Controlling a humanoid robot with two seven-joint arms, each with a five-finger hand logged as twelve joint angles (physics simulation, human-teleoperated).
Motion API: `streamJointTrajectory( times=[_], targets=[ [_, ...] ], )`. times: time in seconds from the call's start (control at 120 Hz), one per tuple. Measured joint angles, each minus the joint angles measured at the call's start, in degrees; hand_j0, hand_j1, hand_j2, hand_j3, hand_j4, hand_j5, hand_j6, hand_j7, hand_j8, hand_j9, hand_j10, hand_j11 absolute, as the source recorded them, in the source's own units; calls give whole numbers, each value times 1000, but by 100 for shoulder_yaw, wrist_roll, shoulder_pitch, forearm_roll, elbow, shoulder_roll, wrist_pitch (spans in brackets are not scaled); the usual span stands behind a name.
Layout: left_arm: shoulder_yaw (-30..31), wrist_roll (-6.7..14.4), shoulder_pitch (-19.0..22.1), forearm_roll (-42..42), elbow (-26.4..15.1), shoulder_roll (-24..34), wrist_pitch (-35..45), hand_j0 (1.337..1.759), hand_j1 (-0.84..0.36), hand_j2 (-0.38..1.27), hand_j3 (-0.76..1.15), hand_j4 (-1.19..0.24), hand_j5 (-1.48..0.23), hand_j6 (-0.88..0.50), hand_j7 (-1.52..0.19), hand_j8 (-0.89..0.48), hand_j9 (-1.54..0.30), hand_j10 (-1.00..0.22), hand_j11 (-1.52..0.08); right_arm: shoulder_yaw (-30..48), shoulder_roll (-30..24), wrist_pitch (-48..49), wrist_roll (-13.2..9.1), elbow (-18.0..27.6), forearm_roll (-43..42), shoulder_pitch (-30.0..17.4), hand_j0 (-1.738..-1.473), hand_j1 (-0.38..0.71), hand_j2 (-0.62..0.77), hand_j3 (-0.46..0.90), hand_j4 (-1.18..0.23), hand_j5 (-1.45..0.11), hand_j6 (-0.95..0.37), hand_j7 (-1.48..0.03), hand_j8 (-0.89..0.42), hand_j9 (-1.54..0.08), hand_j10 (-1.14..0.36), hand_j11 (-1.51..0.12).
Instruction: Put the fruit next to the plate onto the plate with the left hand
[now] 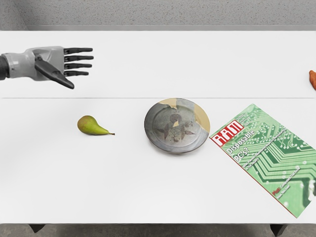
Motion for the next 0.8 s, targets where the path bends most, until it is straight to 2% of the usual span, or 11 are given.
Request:
streamJointTrajectory(
  times=[0.117,0.233,0.375,0.433,0.525,0.592,0.658,0.733,0.8],
  targets=[
    [-26,1,-22,479,19,52,0,1658,349,0,0,0,0,1,0,1,0,1,0,7,0,1,0,51,18,5,-1658,-329,-3,0,-17,-22,-17,-22,-17,-22,-17,-22],
    [-20,3,-11,1579,24,-211,8,1658,349,0,0,0,0,0,0,0,0,0,0,8,0,1,0,64,28,5,-1658,-329,-3,0,-17,-22,-17,-22,-17,-22,-17,-22],
    [98,5,-9,2877,12,-627,716,1658,349,1,0,0,0,-1,0,0,0,0,0,10,0,2,0,69,32,6,-1658,-329,-3,0,-17,-22,-16,-22,-16,-22,-16,-22],
    [342,-2,-85,3172,-4,-898,1148,1658,349,1,0,-1,0,-1,0,-1,0,-1,0,11,0,2,0,70,32,6,-1658,-329,-3,0,-17,-22,-16,-22,-16,-22,-17,-22],
    [1221,-45,-572,3391,-128,-1188,2126,1658,349,0,0,-2,0,-2,0,-2,0,-1,0,10,0,2,0,70,32,6,-1658,-329,-3,0,-17,-22,-17,-22,-17,-22,-17,-22],
    [1695,-60,-710,3464,-480,-1117,2755,1658,349,1,0,-2,0,-2,0,-2,0,-1,0,11,0,2,0,71,32,6,-1658,-329,-3,0,-17,-22,-17,-22,-17,-22,-17,-22],
    [2218,-68,-1036,3503,-1248,-947,3603,1658,349,1,0,-2,0,-2,0,-2,0,-1,0,9,0,2,0,71,33,6,-1658,-329,-3,0,-17,-22,-16,-22,-17,-22,-17,-22],
    [2730,-73,-1159,3596,-2019,-957,4451,1658,349,1,0,-2,0,-2,0,-2,0,-1,0,11,0,2,0,71,33,6,-1658,-329,-3,0,-17,-22,-16,-22,-16,-22,-17,-22],
    [3145,-75,-1224,3676,-2540,-1011,5093,1658,348,1,0,-2,-1,-3,-1,-3,-1,-2,-1,11,0,2,0,71,33,6,-1658,-329,-3,0,-17,-22,-16,-22,-17,-22,-17,-22]
  ],
)
